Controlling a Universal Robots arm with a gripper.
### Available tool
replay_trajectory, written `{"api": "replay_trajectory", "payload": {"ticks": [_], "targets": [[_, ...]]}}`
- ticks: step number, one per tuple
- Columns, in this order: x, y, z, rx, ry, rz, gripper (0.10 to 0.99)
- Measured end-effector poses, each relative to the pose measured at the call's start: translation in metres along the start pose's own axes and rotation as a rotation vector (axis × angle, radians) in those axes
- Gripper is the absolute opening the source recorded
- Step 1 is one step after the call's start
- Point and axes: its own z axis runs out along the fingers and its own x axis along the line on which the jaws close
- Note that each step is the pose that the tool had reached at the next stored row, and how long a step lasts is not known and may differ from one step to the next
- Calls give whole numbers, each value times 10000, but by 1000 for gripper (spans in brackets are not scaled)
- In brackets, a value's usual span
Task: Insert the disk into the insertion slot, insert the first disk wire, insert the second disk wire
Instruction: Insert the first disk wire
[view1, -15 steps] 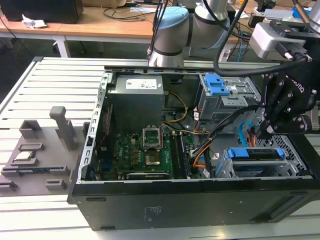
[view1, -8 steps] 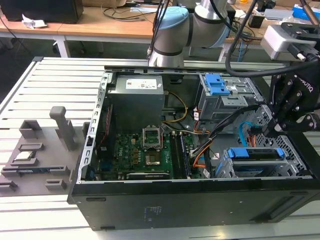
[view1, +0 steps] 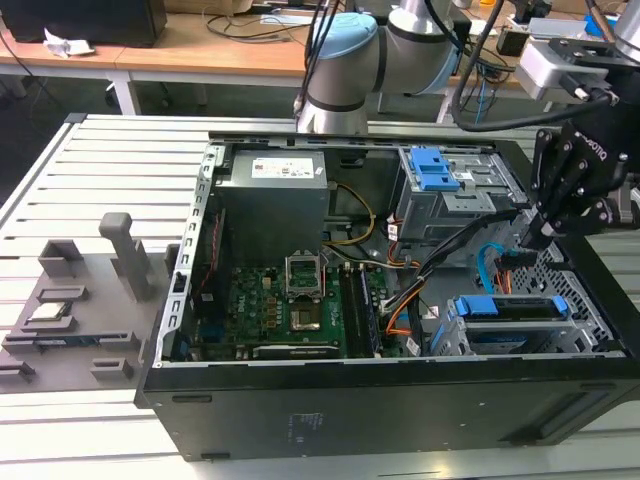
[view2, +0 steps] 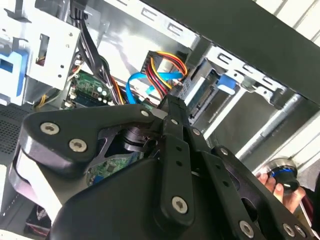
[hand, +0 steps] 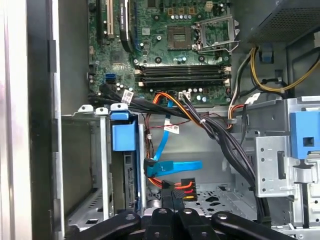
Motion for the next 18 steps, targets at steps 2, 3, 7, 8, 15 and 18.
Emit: {"api": "replay_trajectory", "payload": {"ticks": [2, 3, 7, 8, 15, 18], "targets": [[-3, -2, 32, 0, 3, -1, 106], [-3, -2, 36, 0, 0, -2, 106], [-3, -2, 42, 0, 0, -2, 169], [-3, -3, 43, 0, 0, -2, 235], [-4, -8, 171, 11, 242, 9, 302], [-4, -8, 171, 11, 243, 9, 302]]}}
